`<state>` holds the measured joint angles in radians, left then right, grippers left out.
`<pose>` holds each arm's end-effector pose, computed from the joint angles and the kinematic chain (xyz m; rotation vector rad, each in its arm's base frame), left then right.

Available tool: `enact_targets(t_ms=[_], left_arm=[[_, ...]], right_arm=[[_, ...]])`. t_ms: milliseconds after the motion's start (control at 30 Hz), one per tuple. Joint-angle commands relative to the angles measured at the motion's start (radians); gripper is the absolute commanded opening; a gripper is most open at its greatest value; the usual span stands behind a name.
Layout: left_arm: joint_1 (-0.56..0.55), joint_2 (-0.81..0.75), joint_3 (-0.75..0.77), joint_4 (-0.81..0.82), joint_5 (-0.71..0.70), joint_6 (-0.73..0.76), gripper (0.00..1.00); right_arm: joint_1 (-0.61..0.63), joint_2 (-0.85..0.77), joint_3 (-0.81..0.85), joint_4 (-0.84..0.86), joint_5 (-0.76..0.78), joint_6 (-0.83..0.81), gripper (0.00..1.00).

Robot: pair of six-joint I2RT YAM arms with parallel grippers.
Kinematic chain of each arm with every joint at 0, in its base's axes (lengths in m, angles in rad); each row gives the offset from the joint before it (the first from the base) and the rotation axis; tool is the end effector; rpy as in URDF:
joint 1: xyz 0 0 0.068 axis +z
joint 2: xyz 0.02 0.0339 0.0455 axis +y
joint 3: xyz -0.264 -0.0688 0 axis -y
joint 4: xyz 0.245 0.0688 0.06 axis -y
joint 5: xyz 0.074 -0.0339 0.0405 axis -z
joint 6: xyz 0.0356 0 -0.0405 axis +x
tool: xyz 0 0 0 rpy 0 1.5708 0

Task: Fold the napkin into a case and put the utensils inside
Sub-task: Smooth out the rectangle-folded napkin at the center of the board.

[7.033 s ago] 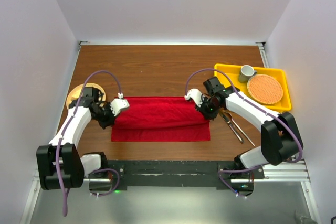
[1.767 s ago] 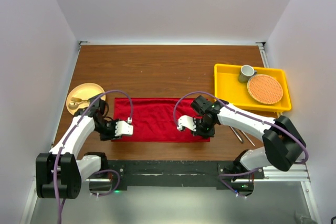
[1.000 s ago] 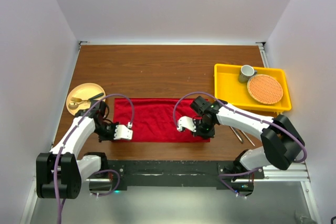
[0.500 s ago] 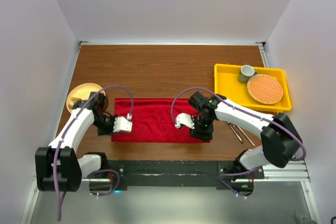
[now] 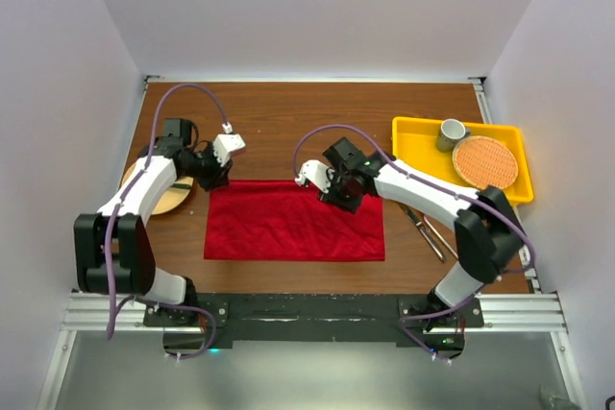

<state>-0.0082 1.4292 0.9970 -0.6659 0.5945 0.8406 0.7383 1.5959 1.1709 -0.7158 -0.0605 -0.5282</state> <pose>0.2773 -0.0222 0.2346 1.1704 2.1524 -0.4466 0.2354 0.2171 0.2315 -1.6221 2.1793 0.1440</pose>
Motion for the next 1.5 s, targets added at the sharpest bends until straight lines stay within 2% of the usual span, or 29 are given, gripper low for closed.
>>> enact_targets(t_ms=[0, 100, 300, 367, 500, 700, 933, 1267, 1467], left_arm=[[-0.029, 0.06, 0.034, 0.147, -0.034, -0.188, 0.24], [-0.039, 0.086, 0.002, 0.204, -0.073, -0.231, 0.21], [-0.039, 0.123, 0.032, 0.195, -0.064, -0.221, 0.34], [-0.039, 0.146, 0.052, 0.187, -0.065, -0.219, 0.35], [-0.039, 0.223, 0.139, 0.125, -0.053, -0.158, 0.39], [-0.039, 0.335, 0.227, 0.049, -0.079, -0.072, 0.43], [-0.039, 0.407, 0.279, -0.012, -0.087, -0.023, 0.43], [-0.039, 0.439, 0.252, 0.006, -0.136, 0.0, 0.41], [-0.039, 0.45, 0.253, 0.025, -0.157, 0.003, 0.32]], right_arm=[[-0.004, 0.079, 0.052, 0.133, 0.1, 0.056, 0.34], [-0.002, 0.14, 0.073, 0.171, 0.128, 0.068, 0.33], [-0.026, 0.173, 0.154, 0.145, 0.064, 0.054, 0.36], [-0.059, 0.179, 0.196, 0.121, 0.027, 0.045, 0.38], [-0.134, 0.243, 0.288, 0.029, -0.064, -0.028, 0.4], [-0.204, 0.298, 0.337, -0.045, -0.059, -0.176, 0.43], [-0.229, 0.369, 0.36, -0.099, -0.094, -0.24, 0.44], [-0.229, 0.421, 0.354, -0.066, -0.068, -0.259, 0.44], [-0.24, 0.424, 0.36, -0.068, -0.055, -0.276, 0.43]])
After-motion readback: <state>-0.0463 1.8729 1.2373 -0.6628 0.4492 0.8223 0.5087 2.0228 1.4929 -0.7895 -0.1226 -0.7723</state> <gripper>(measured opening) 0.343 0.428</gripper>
